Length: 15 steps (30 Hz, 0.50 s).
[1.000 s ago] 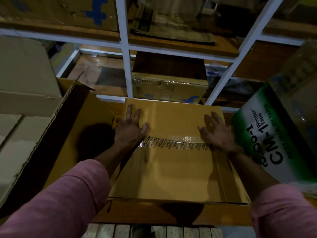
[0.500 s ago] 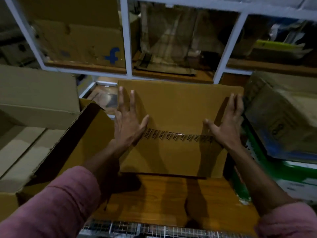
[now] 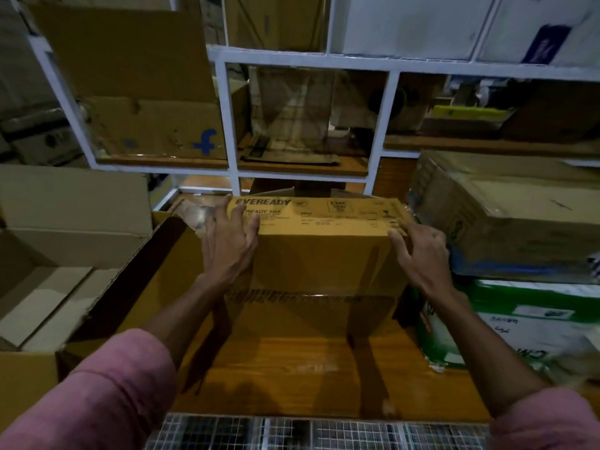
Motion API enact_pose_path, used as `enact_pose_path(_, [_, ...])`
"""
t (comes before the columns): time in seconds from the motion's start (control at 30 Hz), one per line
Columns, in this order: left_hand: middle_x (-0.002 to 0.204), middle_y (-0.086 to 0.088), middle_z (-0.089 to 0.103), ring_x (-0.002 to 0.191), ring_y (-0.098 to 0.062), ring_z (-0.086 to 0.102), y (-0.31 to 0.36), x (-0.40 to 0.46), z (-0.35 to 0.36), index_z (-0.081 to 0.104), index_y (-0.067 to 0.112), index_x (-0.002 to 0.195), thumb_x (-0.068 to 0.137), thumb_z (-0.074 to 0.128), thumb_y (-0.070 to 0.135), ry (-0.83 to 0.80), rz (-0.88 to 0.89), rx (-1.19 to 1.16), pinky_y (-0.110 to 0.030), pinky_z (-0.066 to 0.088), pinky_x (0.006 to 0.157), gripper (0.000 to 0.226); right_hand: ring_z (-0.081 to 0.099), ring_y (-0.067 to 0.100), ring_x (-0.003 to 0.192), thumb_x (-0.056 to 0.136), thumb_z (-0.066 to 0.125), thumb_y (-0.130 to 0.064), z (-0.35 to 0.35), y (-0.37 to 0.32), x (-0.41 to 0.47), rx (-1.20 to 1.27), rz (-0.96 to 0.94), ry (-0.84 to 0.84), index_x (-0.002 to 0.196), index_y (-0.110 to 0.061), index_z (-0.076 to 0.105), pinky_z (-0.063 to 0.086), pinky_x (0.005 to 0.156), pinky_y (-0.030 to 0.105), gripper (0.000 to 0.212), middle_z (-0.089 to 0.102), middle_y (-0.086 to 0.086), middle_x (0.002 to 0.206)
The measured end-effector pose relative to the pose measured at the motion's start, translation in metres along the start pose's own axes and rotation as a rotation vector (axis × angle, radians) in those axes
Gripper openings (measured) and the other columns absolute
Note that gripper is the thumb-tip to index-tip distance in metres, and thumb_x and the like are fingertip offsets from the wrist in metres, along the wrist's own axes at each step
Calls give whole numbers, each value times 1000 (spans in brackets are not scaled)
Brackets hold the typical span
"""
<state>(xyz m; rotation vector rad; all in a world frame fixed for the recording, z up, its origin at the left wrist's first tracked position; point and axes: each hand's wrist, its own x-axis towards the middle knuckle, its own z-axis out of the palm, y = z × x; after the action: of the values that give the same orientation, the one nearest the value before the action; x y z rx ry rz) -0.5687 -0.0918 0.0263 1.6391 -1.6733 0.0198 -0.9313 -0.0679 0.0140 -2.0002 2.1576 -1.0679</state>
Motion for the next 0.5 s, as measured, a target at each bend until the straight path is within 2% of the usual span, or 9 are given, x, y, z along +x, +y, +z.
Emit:
enact_pose_path(0.07, [164,-5,23,145,-40,28,7,8,-3,57,19,137,101,29,65,-27,-48,25,-63,43,103,65,44,35,129,92,13,-82,-3,1,7,-14,11,-23,131,-28,62,35,104,54,82,59,8,139])
enact_pose_path(0.13, [167,-3,17,147,-44,22,7,19,-1,53,21,143,102,29,65,-135,-119,55,-65,36,106,64,44,37,131,90,8,-84,-2,-2,16,-35,39,-73,132,-30,62,33,106,55,87,55,8,141])
enact_pose_path(0.2, [166,-6,23,146,-46,25,4,26,2,46,24,147,99,22,70,-289,-143,99,-68,30,111,70,42,39,133,89,10,-81,-2,-9,21,-76,77,-138,137,-30,60,33,108,56,85,47,9,143])
enact_pose_path(0.3, [154,-12,37,136,-45,38,2,31,4,45,22,146,100,26,68,-407,-101,197,-63,35,110,67,41,42,132,98,25,-72,-3,-23,25,-122,112,-178,136,-27,60,36,107,55,68,40,11,144])
enact_pose_path(0.5, [141,-12,47,126,-40,48,9,56,-4,53,22,133,102,32,64,-379,-79,307,-62,46,98,57,44,44,124,102,43,-55,-8,-42,33,-182,201,-114,113,-24,56,39,102,56,35,45,11,134])
